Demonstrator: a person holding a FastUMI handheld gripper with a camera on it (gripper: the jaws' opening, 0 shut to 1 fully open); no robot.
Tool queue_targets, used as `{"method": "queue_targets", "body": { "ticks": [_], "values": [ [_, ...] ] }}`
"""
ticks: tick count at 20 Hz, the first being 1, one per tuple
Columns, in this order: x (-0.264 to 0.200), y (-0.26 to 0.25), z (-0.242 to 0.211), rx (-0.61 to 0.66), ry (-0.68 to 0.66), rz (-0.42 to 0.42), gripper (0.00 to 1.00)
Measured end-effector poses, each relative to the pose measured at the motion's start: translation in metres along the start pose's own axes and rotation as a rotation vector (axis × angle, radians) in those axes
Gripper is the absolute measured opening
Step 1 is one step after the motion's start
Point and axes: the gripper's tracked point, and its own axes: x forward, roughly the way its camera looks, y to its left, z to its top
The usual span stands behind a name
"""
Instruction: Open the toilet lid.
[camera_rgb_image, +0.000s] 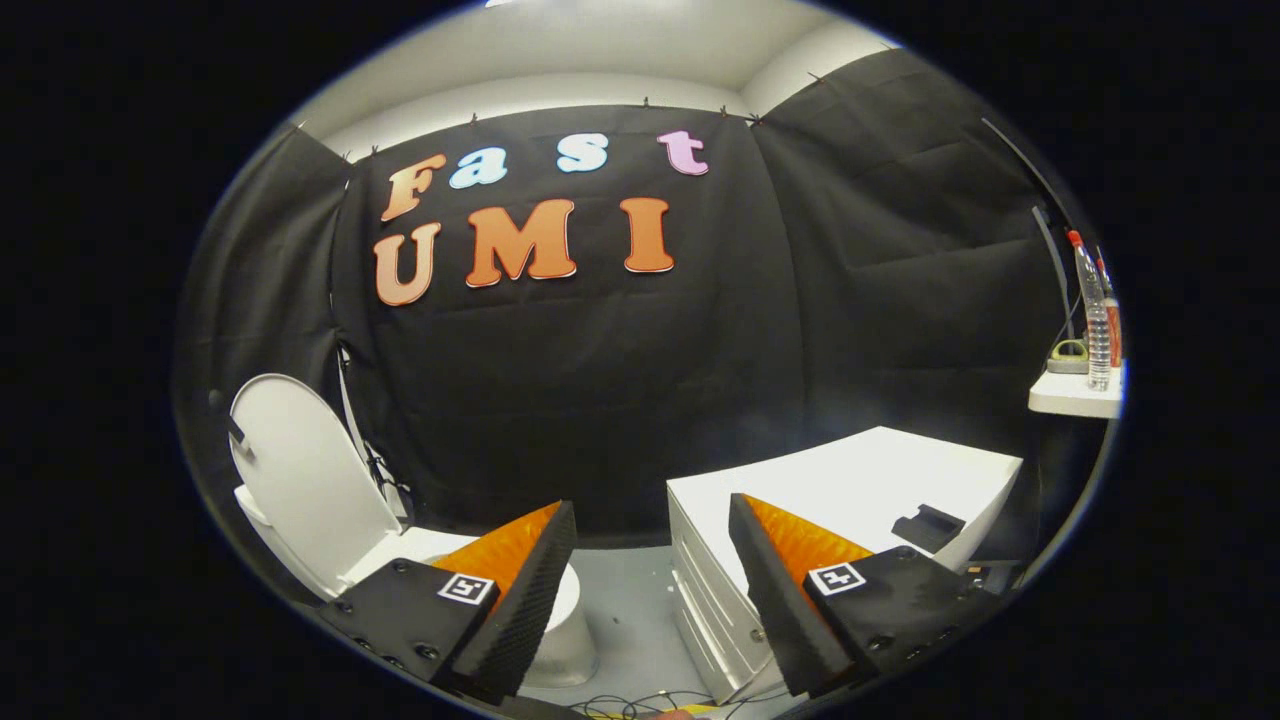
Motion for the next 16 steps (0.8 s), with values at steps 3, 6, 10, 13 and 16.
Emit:
{"method": "queue_targets", "body": {
  "ticks": [3, 6, 10, 13, 16],
  "values": [
    [0.0004, 0.0032, 0.0017, -0.016, -0.017, -0.003, 0.98],
    [0.0024, 0.0034, -0.0024, -0.02, -0.004, -0.005, 0.98],
    [0.0032, 0.0026, -0.0018, -0.028, -0.008, -0.009, 0.98],
    [0.0036, 0.001, -0.0015, -0.029, -0.006, -0.015, 0.98],
    [0.003, 0.0007, -0.0009, -0.023, -0.005, -0.014, 0.98]
  ]
}}
